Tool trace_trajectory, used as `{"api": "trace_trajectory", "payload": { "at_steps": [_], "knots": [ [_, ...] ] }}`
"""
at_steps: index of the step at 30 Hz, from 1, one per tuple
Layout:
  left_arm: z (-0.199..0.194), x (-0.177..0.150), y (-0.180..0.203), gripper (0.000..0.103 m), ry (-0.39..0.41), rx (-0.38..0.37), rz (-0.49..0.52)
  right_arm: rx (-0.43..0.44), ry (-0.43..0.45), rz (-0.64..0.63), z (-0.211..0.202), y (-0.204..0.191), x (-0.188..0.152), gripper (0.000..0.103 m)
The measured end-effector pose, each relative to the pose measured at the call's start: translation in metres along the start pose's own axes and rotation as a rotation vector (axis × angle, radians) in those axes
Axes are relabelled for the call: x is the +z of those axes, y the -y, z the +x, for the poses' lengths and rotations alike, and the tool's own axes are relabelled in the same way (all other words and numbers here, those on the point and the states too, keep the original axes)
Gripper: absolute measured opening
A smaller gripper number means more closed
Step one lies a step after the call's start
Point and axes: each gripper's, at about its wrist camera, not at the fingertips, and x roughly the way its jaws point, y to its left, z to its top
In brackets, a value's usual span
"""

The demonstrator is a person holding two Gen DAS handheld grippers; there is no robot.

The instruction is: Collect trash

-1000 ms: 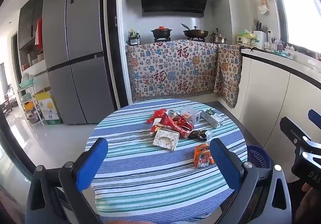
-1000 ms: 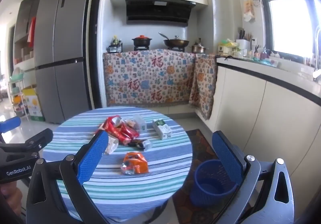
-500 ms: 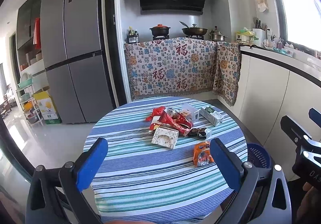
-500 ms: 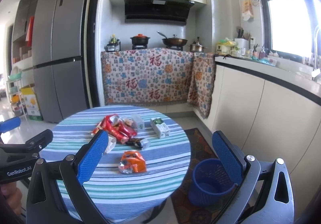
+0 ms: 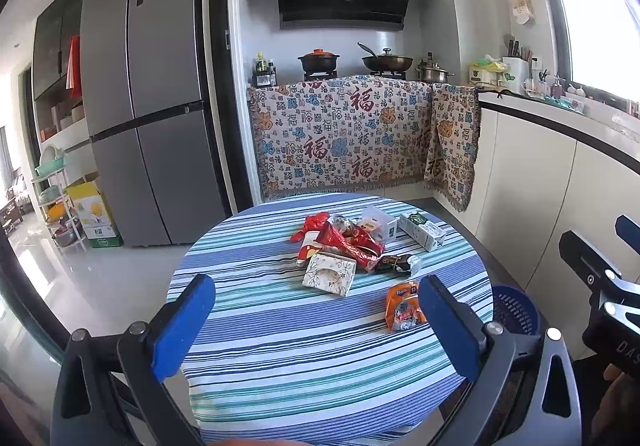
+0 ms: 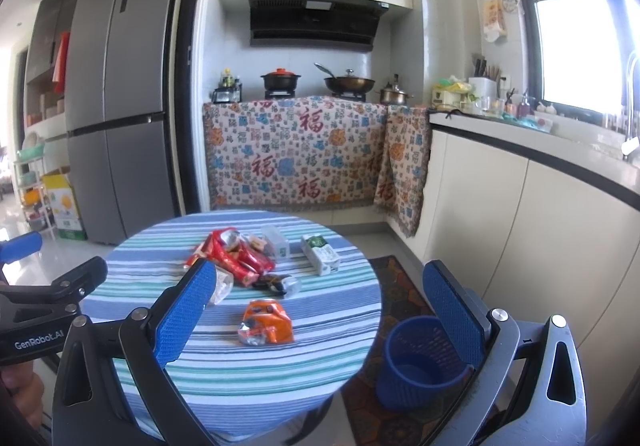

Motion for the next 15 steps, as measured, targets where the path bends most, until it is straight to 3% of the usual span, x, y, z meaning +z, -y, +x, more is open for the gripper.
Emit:
{"api": "trace_trajectory", "payload": {
  "at_steps": [15],
  "knots": [
    [-0.0003, 0.0, 0.0002, 0.103, -0.001, 0.0, 0.0, 0.002, -0.003, -0.007, -0.0008, -0.0028, -0.0015, 0.103]
  ]
}}
